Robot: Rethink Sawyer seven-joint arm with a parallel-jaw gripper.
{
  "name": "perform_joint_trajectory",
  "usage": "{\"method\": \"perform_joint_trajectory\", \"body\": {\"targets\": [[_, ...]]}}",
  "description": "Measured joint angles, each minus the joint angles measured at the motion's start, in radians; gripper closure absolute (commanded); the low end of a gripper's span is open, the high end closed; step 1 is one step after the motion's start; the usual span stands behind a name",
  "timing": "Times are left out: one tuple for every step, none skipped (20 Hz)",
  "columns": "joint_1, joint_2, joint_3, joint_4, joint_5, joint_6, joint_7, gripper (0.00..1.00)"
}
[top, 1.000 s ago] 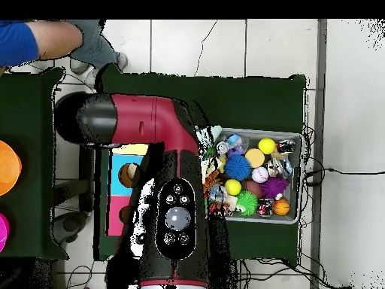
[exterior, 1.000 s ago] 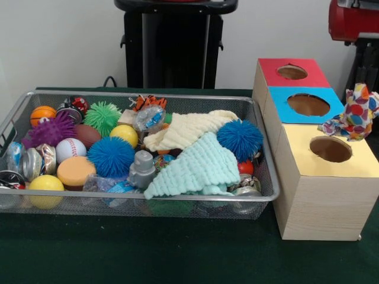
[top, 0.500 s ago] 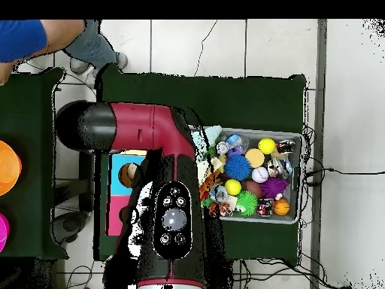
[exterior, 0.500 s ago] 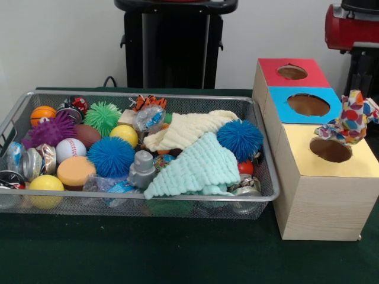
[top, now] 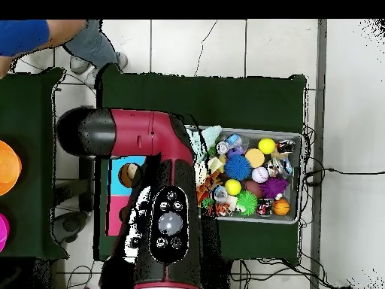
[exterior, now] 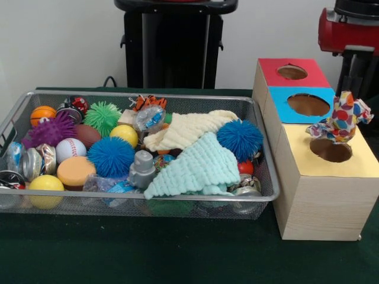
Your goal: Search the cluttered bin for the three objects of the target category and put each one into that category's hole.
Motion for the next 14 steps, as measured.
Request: {"method": "perform_joint_trajectory", "body": {"targets": [[0.000, 0.000, -0.001, 0.006, 0.000, -0.012, 0.000, 1.00], [0.000, 0.001, -0.001, 0.013, -0.001, -0.025, 0.000, 1.00], [0.000, 0.001, -0.002, 0.019, -0.001, -0.039, 0.000, 1.00], [0.000, 0.001, -0.002, 0.023, -0.001, -0.045, 0.000, 1.00], [0.000, 0.002, -0.002, 0.027, -0.002, -0.056, 0.000, 1.00], [0.000, 0.003, -0.003, 0.030, -0.003, -0.068, 0.000, 1.00], [0.000, 0.004, -0.003, 0.031, -0.003, -0.075, 0.000, 1.00], [0.000, 0.005, -0.004, 0.032, -0.003, -0.081, 0.000, 1.00], [0.000, 0.007, -0.005, 0.032, -0.003, -0.091, 0.000, 1.00], [0.000, 0.009, -0.006, 0.032, -0.003, -0.102, 0.000, 1.00], [0.000, 0.013, -0.008, 0.032, -0.004, -0.114, 0.000, 1.00], [0.000, 0.016, -0.010, 0.032, -0.004, -0.126, 0.000, 1.00], [0.000, 0.019, -0.011, 0.032, -0.004, -0.133, 0.000, 1.00], [0.000, 0.022, -0.013, 0.032, -0.004, -0.139, 0.000, 1.00]]}}
